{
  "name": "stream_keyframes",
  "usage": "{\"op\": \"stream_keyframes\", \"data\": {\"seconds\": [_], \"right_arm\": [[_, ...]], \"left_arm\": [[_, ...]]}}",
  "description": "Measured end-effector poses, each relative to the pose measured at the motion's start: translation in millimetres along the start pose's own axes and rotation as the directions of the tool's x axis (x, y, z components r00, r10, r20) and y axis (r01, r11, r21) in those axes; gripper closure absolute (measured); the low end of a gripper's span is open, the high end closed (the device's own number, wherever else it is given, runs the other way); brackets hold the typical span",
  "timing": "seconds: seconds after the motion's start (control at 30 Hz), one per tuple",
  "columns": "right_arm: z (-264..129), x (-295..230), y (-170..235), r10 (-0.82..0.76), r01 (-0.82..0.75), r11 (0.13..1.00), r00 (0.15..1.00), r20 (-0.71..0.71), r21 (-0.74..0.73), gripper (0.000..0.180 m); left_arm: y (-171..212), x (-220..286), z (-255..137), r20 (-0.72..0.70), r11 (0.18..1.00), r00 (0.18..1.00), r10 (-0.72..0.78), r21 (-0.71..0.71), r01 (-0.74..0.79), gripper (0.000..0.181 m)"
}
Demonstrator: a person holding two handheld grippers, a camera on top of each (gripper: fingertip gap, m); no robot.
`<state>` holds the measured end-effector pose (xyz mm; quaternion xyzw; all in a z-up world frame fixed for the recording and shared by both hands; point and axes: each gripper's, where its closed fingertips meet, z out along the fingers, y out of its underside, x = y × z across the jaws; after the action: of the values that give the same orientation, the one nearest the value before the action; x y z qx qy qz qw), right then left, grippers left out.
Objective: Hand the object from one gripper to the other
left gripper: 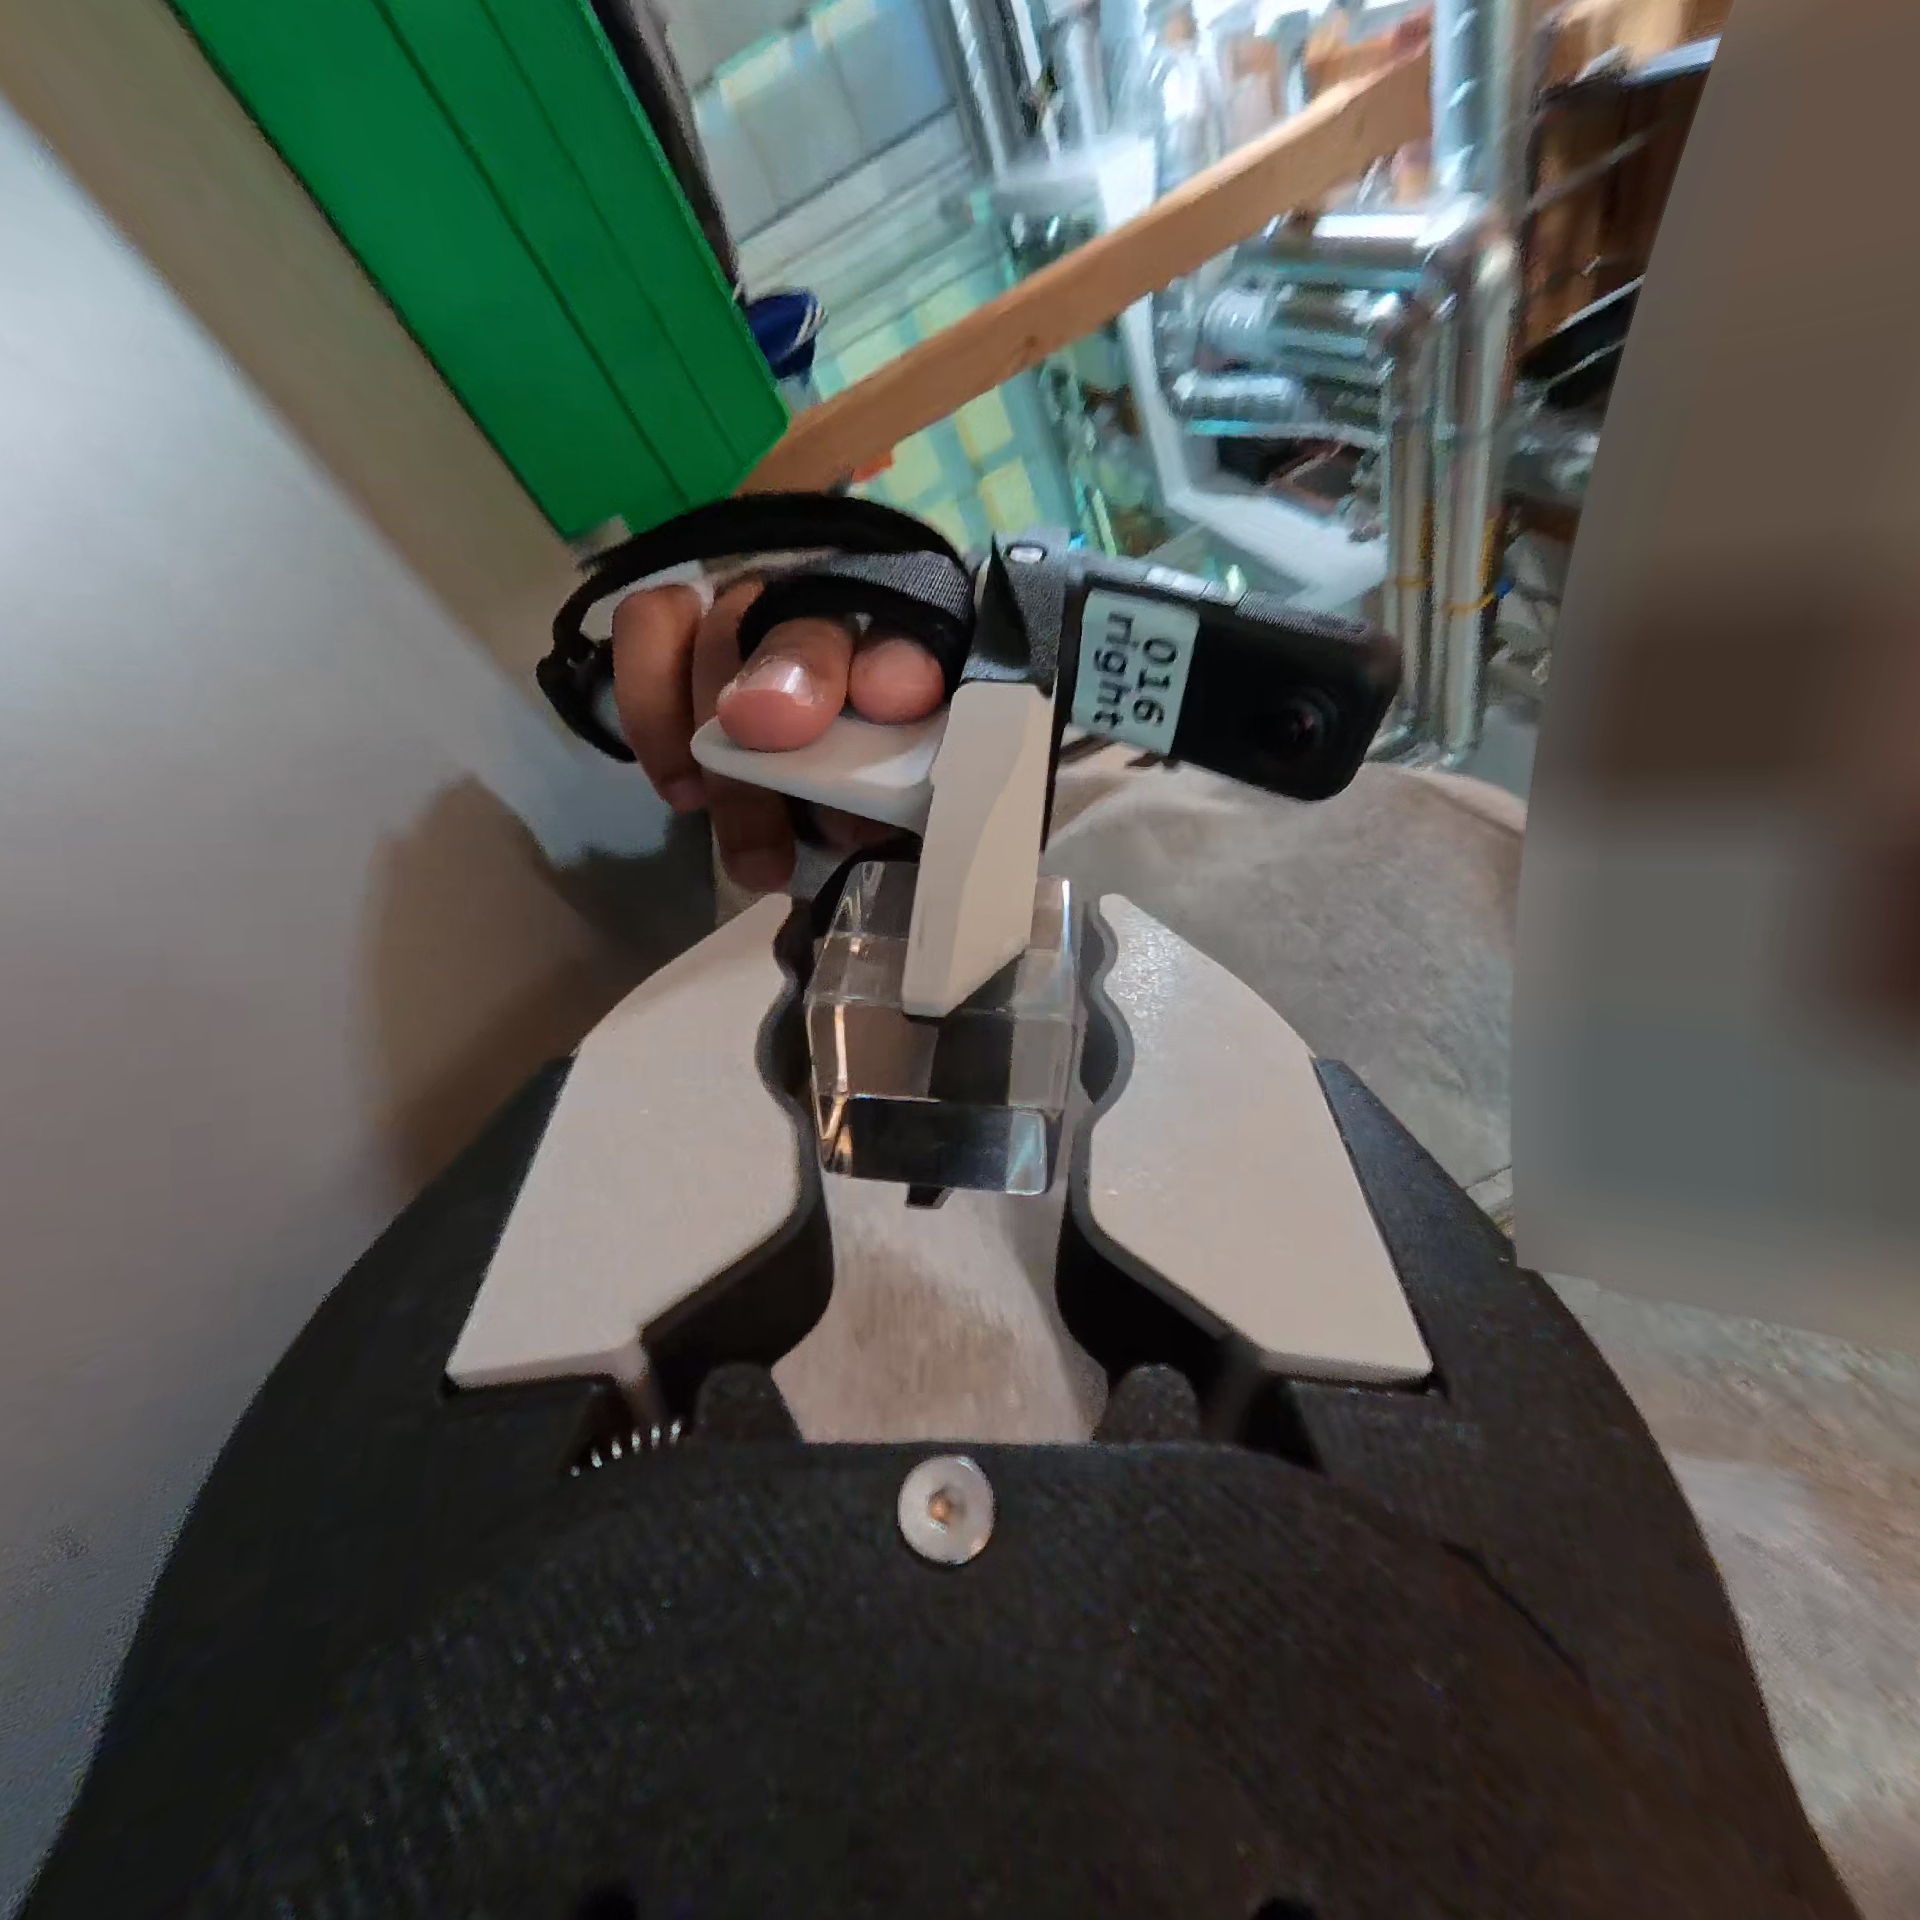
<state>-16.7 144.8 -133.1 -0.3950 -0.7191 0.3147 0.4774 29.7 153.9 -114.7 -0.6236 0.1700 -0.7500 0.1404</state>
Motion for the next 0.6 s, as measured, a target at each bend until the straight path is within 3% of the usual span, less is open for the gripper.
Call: {"op": "stream_keyframes", "data": {"seconds": [0.07, 0.17, 0.33, 0.6], "right_arm": [[-3, 7, 1, 0.001, -0.001, 1.000, 0.999, -0.041, -0.005, 0.131], [-10, 21, 2, 0.061, -0.060, 0.998, 0.994, -0.092, 0.019, 0.131], [-25, 42, 3, 0.210, -0.197, 0.975, 0.968, -0.138, 0.102, 0.132], [-32, 44, -5, 0.306, -0.287, 0.937, 0.949, -0.076, 0.200, 0.131]], "left_arm": [[-14, 5, -5, -0.042, 0.995, 0.999, -0.020, 0.096, 0.024, 0.109], [-33, 5, -19, -0.068, 0.974, 0.997, -0.024, 0.224, 0.039, 0.099], [-49, 3, -33, -0.063, 0.945, 0.998, -0.006, 0.327, 0.026, 0.101], [-37, 4, -22, -0.101, 0.966, 0.995, -0.026, 0.255, 0.051, 0.110]]}}
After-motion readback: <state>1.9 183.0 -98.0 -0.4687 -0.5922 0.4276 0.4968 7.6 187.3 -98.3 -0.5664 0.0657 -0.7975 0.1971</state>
